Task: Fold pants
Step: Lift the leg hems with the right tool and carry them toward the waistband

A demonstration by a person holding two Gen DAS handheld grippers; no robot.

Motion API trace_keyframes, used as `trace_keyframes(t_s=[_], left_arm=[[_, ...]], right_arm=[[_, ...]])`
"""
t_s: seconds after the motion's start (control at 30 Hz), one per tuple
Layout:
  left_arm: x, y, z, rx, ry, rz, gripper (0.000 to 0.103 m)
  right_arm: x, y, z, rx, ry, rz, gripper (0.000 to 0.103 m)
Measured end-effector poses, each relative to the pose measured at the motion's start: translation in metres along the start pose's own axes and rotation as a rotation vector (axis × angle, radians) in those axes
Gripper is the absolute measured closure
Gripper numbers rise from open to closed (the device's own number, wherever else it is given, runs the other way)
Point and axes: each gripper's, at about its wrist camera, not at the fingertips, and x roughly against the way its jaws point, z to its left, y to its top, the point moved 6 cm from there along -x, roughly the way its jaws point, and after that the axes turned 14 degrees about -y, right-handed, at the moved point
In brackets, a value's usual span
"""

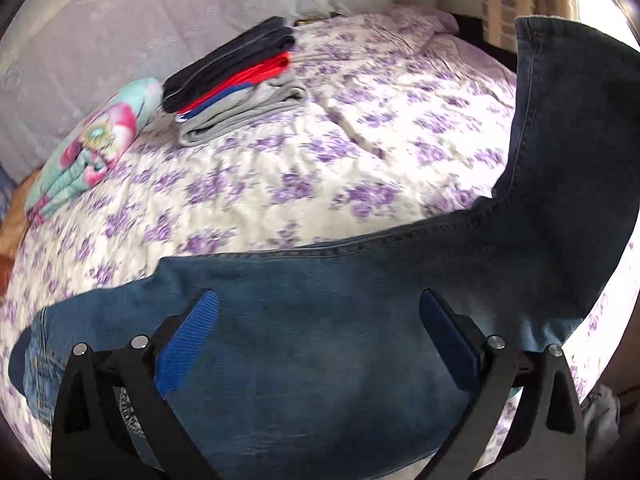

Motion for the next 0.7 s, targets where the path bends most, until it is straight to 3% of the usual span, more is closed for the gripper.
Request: trace_keyframes(t_s=[0.1, 0.17, 0.27, 0.37, 0.43, 0.53, 0.6, 0.7], left_arm=[[-0.027, -0.010, -0.042, -0.138, 0.028, 0.076, 0.005], [-0.026, -0.011, -0.051, -0.188, 0.098, 0.042, 0.005], [-0.017, -0.005, -0.048, -0.184, 0.100, 0.044, 0.005], [0.002, 0.016, -0.044, -0.177, 0.135, -0.032, 0.005], [-0.006, 0.026, -0.051, -0.179, 0.112, -0.001, 0.005], [-0.041, 0.013, -0.073, -0.261, 0.172, 0.074, 0.006], [-0.033, 0.002, -0.085, -0.312, 0.251, -0.022, 0.006], [-0.023, -0.004, -0.083, -0.295, 0.232, -0.057, 0.005]], right_arm=[[-0.016, -0.023, -0.034, -0.081, -0.033, 0.053, 0.087], [-0.023, -0.030, -0.043, -0.127, -0.015, 0.078, 0.087], [-0.022, -0.031, -0.039, -0.106, 0.003, 0.062, 0.087], [-0.017, -0.025, -0.031, -0.089, 0.032, 0.034, 0.087], [-0.012, -0.021, -0.031, -0.095, 0.045, 0.025, 0.087], [-0.012, -0.020, -0.034, -0.114, 0.053, 0.027, 0.087], [-0.016, -0.021, -0.036, -0.138, 0.086, 0.053, 0.087], [-0.020, -0.023, -0.041, -0.143, 0.072, 0.051, 0.087]])
